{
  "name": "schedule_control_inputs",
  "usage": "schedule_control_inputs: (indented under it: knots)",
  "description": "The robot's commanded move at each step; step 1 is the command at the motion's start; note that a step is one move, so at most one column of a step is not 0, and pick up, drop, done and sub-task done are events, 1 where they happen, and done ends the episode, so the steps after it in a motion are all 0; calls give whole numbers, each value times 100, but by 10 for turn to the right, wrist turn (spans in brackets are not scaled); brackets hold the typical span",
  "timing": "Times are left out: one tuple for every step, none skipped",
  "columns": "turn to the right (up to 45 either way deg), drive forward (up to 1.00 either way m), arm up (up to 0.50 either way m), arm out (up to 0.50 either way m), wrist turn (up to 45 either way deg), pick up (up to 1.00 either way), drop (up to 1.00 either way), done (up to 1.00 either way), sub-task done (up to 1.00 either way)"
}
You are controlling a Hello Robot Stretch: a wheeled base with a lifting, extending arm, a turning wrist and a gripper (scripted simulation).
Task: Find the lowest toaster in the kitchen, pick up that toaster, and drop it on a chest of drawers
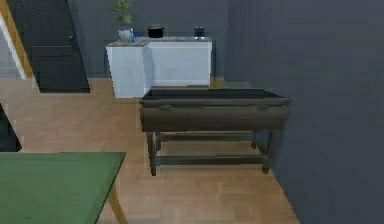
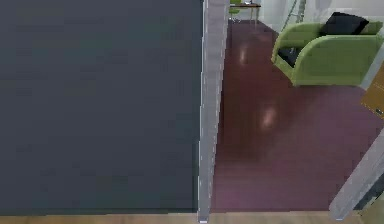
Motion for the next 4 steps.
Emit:
schedule_control_inputs:
  knots:
    - [0, 65, 0, 0, 0, 0, 0, 0, 0]
    - [450, 0, 0, 0, 0, 0, 0, 0, 0]
    - [450, 0, 0, 0, 0, 0, 0, 0, 0]
    - [450, 0, 0, 0, 0, 0, 0, 0, 0]
